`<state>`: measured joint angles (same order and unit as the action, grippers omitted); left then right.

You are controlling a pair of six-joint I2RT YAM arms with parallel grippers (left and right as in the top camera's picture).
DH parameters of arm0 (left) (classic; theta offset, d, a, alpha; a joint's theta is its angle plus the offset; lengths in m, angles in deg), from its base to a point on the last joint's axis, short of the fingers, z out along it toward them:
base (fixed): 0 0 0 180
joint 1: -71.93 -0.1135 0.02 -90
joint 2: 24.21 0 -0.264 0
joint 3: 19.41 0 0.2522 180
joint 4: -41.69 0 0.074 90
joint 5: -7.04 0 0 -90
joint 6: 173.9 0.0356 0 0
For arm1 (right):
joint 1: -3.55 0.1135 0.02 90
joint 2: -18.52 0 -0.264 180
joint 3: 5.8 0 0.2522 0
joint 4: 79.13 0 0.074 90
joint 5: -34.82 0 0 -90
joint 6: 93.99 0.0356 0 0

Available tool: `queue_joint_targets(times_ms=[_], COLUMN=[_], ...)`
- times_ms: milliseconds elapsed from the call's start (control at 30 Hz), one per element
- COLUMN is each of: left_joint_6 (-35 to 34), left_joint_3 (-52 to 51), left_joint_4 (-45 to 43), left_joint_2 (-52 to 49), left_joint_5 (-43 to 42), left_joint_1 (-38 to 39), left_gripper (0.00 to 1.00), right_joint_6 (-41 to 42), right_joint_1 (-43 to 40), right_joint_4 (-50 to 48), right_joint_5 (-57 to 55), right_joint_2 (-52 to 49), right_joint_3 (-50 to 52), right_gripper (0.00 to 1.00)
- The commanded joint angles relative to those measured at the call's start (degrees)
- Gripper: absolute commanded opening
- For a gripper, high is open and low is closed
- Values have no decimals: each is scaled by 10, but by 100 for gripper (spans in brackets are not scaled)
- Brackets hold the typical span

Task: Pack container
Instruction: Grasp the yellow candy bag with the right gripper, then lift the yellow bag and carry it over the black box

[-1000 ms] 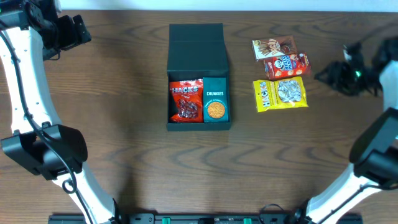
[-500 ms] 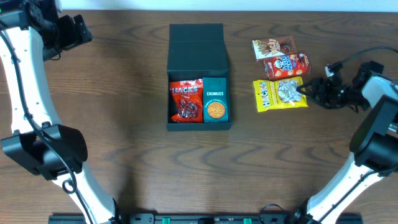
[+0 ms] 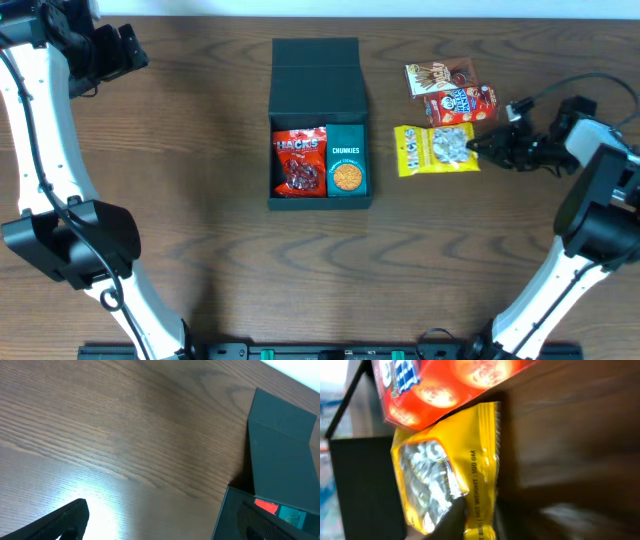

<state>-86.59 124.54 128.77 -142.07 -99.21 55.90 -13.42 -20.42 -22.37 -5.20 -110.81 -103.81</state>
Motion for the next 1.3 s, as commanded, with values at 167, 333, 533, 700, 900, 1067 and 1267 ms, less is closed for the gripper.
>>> queue_joint_targets(times_ms=[167, 333, 533, 700, 900, 1067, 1267], left_joint_6=[8, 8, 8, 8, 11, 33, 64], left_joint_3=[1, 1, 1, 1, 1, 1, 1], left_joint_4=[3, 3, 3, 2, 2, 2, 2], left_joint_2=[1, 1, 1, 1, 1, 1, 1], left_joint_5=[-3, -3, -3, -3, -1, 2, 2], left_joint_1=[0, 0, 0, 0, 0, -1, -1], left_gripper=[95, 95, 95, 95, 95, 95, 95], right_joint_6=[-2, -12, -50, -12, 42, 24, -51], right_joint_1=[7, 11, 41, 97, 181, 259, 329], right_joint_4=[11, 89, 183, 179, 149, 178, 248], right_joint_5=[-10, 37, 36, 37, 60, 105, 95], right_joint_2=[-26, -10, 62, 145, 181, 181, 180], right_joint_3=[3, -51, -136, -222, -297, -313, -313], right_gripper=[1, 2, 2, 2, 1, 1, 1])
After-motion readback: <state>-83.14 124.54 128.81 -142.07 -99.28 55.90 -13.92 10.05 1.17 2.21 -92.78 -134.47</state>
